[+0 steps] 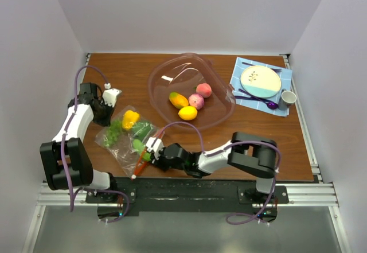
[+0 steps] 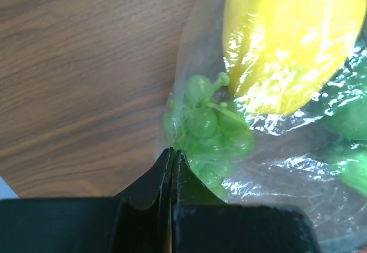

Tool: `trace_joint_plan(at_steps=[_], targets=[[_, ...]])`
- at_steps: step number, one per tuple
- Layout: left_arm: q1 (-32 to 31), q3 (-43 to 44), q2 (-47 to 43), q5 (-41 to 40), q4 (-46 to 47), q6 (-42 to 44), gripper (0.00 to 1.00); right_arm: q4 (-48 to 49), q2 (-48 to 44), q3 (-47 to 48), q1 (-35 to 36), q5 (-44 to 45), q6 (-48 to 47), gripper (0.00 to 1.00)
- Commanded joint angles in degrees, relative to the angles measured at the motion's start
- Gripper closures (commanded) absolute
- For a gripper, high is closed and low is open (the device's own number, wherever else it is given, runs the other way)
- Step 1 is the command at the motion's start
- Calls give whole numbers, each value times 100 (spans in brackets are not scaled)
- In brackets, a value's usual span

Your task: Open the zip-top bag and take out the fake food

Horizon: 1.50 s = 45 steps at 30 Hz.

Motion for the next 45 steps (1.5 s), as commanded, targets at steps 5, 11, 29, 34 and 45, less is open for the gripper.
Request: trace_joint_plan(at_steps=[5, 11, 29, 34, 45], targets=[[73, -46, 29, -210, 362, -48, 100, 116, -1409, -576, 9, 302, 242, 100], [125, -284, -33, -492, 599, 145, 100, -2172, -3262, -366, 9, -48, -506, 100], [3, 665, -568, 764, -789, 13, 100, -3489, -3400, 1039, -1879, 2315, -964, 100], [-77, 1473, -788, 1493, -1808, 119, 100, -4209, -1896, 2244, -2196, 2561, -577, 75], [-112, 964, -1061, 1450, -2047, 426, 94, -4237, -1498, 2334, -2249, 2878, -128, 1]])
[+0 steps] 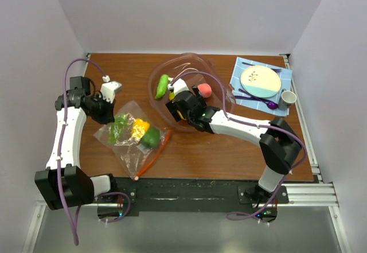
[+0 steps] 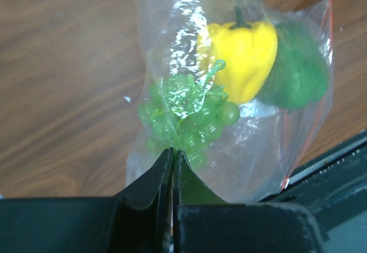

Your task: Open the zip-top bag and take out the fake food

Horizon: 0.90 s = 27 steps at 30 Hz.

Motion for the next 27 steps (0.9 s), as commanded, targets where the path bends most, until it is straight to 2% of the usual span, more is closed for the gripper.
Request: trace_joint_plan(at_steps=[1, 5, 6, 7, 13, 16, 18, 20, 22, 23, 27], targets=[[-22, -146, -40, 150, -187, 206, 93, 300, -565, 23, -26, 240, 154, 1], [-22, 73, -32, 185, -326, 250, 85, 503, -996, -302, -26, 143, 101, 1], [-22, 108, -40, 176, -371, 337, 78, 504, -1101, -372, -26, 73, 119, 1], [-13, 135, -49, 150, -397, 372, 77, 495, -1155, -417, -26, 46, 136, 1], [4, -242, -163, -500, -100, 531, 76, 521, -1698, -952, 122, -480, 277, 2], [83, -725, -138, -991, 506, 496, 82, 898, -2059, -1488, 500, -665, 75, 1], [197, -998, -59, -1246, 990, 496, 91, 1196, -2192, -1901, 902, -683, -82, 1], [513, -1086, 135, -1309, 1332, 505, 93, 1355, -2262, -2260, 1115, -832, -40, 1], [820, -1060, 406, -1309, 1474, 513, 89, 1619, -2245, -2464, 1283, -973, 171, 1], [900, -1017, 486, -1283, 1579, 505, 83, 1715, -2175, -2630, 1344, -1008, 241, 2], [980, -1034, 750, -915, 1344, 618, 78, 2172, -1816, -2799, 1572, -1131, 453, 5]])
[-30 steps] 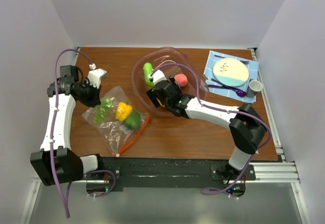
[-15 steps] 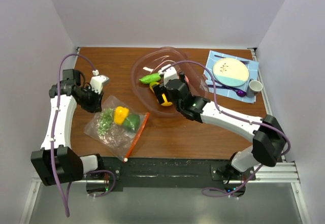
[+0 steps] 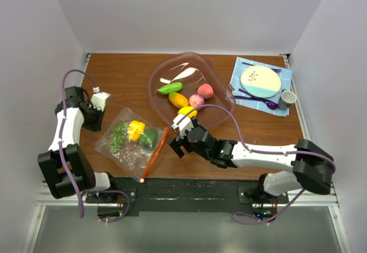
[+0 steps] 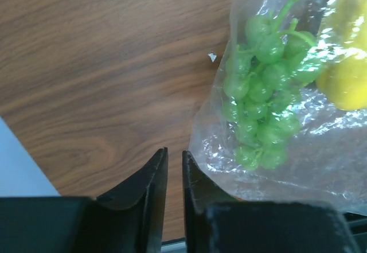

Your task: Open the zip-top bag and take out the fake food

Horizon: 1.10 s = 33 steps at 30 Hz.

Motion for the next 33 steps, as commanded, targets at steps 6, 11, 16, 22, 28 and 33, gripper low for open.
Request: trace_joint_plan(at_steps=[6, 11, 16, 22, 28, 33], targets=[[73, -42, 60, 899, -463, 589, 69, 1321, 1075, -73, 510, -385, 236, 6], [73, -77, 77, 1075, -657, 766, 66, 1383, 1683, 234, 879, -254, 87, 7], [73, -77, 121, 1111, -701, 854, 67, 1278, 1693, 436, 959, 210, -89, 6], [64, -244, 165, 1084, -526, 837, 95, 874, 1183, 551, 950, 555, -598, 4], [73, -227, 121, 1067, -508, 828, 100, 584, 928, 709, 941, 836, -959, 3], [64, 37, 33, 1040, -657, 872, 94, 294, 752, 911, 950, 1161, -1109, 2]])
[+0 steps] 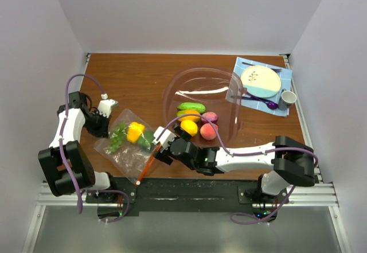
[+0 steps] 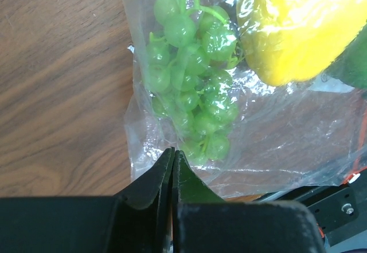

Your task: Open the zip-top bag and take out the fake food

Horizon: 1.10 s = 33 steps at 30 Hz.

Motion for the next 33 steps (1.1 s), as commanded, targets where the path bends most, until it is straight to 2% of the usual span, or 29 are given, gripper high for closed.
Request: trace_joint_plan(at_steps=[1, 5, 8, 10, 13, 16, 18, 19, 22, 32, 33], targets=[[7, 341, -164, 94, -134, 139, 93, -301, -412, 410, 23, 388, -217, 3], [16, 385, -173, 146, -240, 192, 89, -407, -694, 411, 84, -112, 159, 9], [7, 307, -155, 252, -284, 227, 73, -241, -730, 227, 312, -280, 354, 17], [16, 236, -155, 313, -284, 236, 68, -47, -686, 104, 471, -245, 363, 19], [7, 157, -137, 375, -285, 289, 66, 94, -519, 68, 770, -148, 372, 21], [7, 69, -76, 314, -215, 324, 67, 164, -326, 77, 920, -113, 425, 21], [16, 8, -59, 226, -135, 307, 72, 190, -212, 60, 946, -139, 671, 21], [16, -19, -41, 200, -57, 289, 83, 191, -194, 16, 955, -139, 706, 21], [16, 60, -6, 199, -12, 210, 100, 217, -106, -107, 972, -175, 899, 21], [7, 1000, -199, 806, -724, 122, 100, 463, 350, -503, 973, -183, 1312, 19], [-2, 1027, -208, 797, -750, 113, 80, 498, 403, -503, 973, -175, 1330, 19]])
